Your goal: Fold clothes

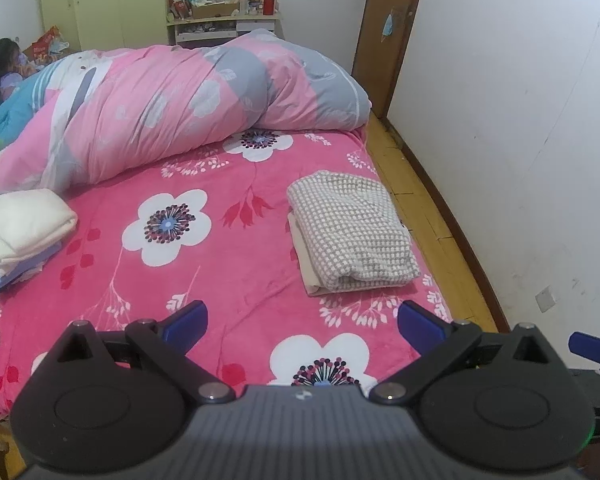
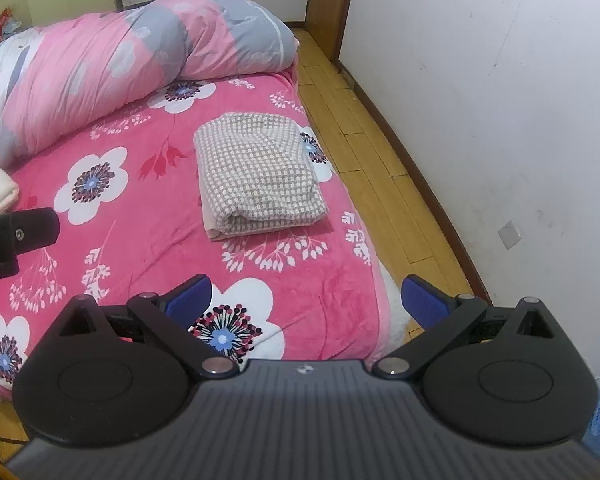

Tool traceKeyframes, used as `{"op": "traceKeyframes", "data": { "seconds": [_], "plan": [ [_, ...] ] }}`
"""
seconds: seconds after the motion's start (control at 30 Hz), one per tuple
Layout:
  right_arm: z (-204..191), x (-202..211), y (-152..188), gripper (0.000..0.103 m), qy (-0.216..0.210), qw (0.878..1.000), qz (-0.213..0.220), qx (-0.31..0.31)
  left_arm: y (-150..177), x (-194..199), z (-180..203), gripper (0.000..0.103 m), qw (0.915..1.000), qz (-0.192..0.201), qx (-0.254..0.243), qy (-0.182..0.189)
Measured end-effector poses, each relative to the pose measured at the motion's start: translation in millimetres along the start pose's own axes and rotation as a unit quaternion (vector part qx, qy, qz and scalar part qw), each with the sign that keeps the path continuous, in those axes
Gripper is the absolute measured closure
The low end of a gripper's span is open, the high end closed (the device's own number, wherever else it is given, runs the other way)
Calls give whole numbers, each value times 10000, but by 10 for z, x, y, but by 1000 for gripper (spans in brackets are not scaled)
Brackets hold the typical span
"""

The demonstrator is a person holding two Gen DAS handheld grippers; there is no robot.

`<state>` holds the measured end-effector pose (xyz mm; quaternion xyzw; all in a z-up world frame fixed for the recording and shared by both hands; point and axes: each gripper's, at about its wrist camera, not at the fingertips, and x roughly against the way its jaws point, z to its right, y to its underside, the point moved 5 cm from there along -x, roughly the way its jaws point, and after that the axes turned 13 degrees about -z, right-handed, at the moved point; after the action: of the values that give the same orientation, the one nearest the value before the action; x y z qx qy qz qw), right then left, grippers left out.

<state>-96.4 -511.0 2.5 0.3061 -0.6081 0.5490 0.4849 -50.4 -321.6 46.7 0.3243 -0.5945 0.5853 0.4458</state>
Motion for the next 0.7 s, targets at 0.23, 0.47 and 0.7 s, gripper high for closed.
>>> {"op": "traceKeyframes", "data": {
  "seconds": [0.23, 0.47, 0.7],
  "plan": [
    [-3, 1, -5, 1, 38, 10000, 9, 58, 15, 17, 2, 1, 10000, 1, 28, 20],
    [-3, 19, 9, 1, 52, 9999, 23, 115, 19, 32, -16, 1, 10000, -8, 24, 39],
    [2, 31, 31, 1, 79, 9999, 45, 108, 28, 40, -18, 1, 10000, -6, 31, 48]
  ]
}}
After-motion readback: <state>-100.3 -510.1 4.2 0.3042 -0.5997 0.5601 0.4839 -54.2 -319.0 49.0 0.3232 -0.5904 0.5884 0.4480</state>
